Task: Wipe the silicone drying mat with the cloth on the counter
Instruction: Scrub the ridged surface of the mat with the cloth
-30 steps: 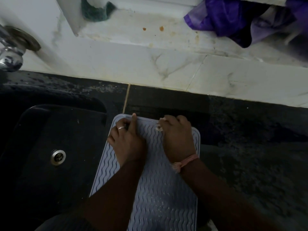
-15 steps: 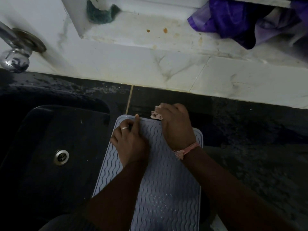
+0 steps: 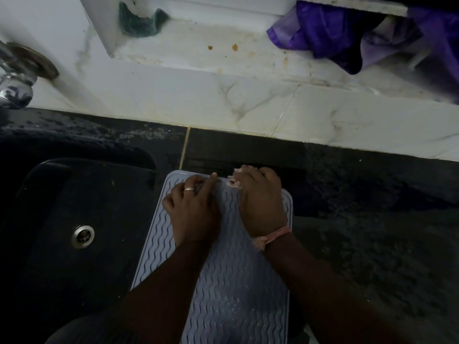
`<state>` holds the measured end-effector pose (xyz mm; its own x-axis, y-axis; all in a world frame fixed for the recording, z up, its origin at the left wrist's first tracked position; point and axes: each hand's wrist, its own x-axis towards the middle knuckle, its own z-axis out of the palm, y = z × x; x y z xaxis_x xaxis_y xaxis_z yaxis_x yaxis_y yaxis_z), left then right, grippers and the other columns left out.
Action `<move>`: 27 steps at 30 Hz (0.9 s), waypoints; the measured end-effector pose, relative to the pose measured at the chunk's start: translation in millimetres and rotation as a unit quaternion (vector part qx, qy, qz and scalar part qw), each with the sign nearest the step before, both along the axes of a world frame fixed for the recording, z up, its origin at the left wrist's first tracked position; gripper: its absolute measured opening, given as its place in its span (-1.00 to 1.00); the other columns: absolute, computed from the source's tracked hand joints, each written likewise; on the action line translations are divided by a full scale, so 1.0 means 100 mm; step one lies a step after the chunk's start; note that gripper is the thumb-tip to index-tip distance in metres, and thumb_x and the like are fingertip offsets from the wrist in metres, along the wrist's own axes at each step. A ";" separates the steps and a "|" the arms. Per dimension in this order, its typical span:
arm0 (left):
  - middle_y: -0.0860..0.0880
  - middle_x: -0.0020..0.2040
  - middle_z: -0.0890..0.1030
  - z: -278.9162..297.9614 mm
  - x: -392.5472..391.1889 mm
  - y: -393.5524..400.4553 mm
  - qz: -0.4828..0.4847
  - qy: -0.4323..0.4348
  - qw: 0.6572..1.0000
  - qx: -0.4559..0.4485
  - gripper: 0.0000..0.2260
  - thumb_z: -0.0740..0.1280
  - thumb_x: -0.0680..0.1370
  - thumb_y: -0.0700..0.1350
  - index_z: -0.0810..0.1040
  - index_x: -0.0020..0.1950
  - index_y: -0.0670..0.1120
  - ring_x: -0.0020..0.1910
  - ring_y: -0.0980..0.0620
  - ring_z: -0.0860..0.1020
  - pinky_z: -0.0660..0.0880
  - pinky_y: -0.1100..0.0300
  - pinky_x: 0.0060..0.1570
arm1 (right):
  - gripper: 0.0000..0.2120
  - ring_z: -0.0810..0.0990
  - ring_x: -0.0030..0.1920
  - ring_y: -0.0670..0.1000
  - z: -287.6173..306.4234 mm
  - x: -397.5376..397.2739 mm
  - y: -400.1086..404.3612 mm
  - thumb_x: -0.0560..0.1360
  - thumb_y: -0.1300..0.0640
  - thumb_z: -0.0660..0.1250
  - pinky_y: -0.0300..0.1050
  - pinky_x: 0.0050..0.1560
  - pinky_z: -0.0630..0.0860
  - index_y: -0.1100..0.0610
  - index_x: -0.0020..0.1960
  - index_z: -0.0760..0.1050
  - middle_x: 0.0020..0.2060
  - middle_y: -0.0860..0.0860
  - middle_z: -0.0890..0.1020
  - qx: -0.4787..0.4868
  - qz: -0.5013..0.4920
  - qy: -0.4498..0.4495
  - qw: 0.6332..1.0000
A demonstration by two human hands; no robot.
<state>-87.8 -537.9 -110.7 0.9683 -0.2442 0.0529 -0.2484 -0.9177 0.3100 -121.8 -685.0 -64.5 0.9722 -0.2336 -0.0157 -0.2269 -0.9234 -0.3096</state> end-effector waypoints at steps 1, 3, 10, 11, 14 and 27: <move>0.01 0.39 0.45 0.00 -0.01 0.00 -0.010 -0.002 1.000 0.013 -0.57 0.33 0.57 0.08 0.41 0.44 0.23 0.34 -0.14 0.33 0.30 -0.16 0.23 | -0.66 0.45 0.39 0.15 0.02 0.00 0.12 0.62 0.17 0.27 0.07 0.46 0.29 0.12 0.37 0.55 0.39 0.07 0.54 0.014 0.007 0.002 1.000; 0.01 0.41 0.46 -0.02 0.00 -0.01 -0.011 0.001 1.000 0.027 -0.61 0.35 0.54 0.12 0.46 0.38 0.23 0.35 -0.15 0.34 0.30 -0.15 0.23 | -0.66 0.42 0.40 0.16 0.01 -0.02 0.34 0.63 0.15 0.24 0.06 0.47 0.29 0.12 0.38 0.54 0.39 0.07 0.54 0.045 0.015 0.002 0.999; 0.02 0.41 0.44 -0.04 0.02 -0.02 0.001 -0.004 1.000 0.015 -0.65 0.24 0.58 0.12 0.49 0.38 0.23 0.34 -0.14 0.33 0.33 -0.18 0.24 | -0.69 0.50 0.26 0.20 -0.06 -0.14 -0.01 0.62 0.20 0.27 0.08 0.36 0.38 0.15 0.33 0.57 0.28 0.11 0.59 0.021 -0.050 0.021 0.998; 0.02 0.41 0.44 -0.04 0.02 -0.02 0.004 -0.004 1.000 0.014 -0.64 0.21 0.58 0.12 0.49 0.38 0.22 0.34 -0.13 0.33 0.33 -0.18 0.25 | -0.68 0.50 0.27 0.15 -0.06 -0.15 -0.07 0.63 0.17 0.23 0.02 0.37 0.34 0.10 0.34 0.56 0.29 0.06 0.59 0.011 -0.060 0.032 0.998; 0.02 0.42 0.45 0.00 0.01 -0.03 0.011 0.001 1.000 0.013 -0.63 0.19 0.59 0.11 0.50 0.40 0.23 0.34 -0.13 0.34 0.31 -0.16 0.25 | -0.64 0.50 0.26 0.06 -0.09 -0.19 -0.22 0.60 0.16 0.12 -0.07 0.35 0.26 0.02 0.30 0.55 0.24 -0.01 0.59 0.013 -0.108 0.063 0.992; -0.01 0.44 0.43 -0.05 -0.14 -0.10 -0.045 0.000 0.999 -0.007 -0.51 0.34 0.56 0.08 0.43 0.49 0.11 0.38 -0.17 0.31 0.28 -0.18 0.27 | -0.79 0.49 0.16 0.15 -0.01 -0.04 0.18 0.63 0.10 0.25 0.03 0.28 0.37 0.09 0.18 0.61 0.13 0.08 0.63 0.034 -0.072 0.019 0.997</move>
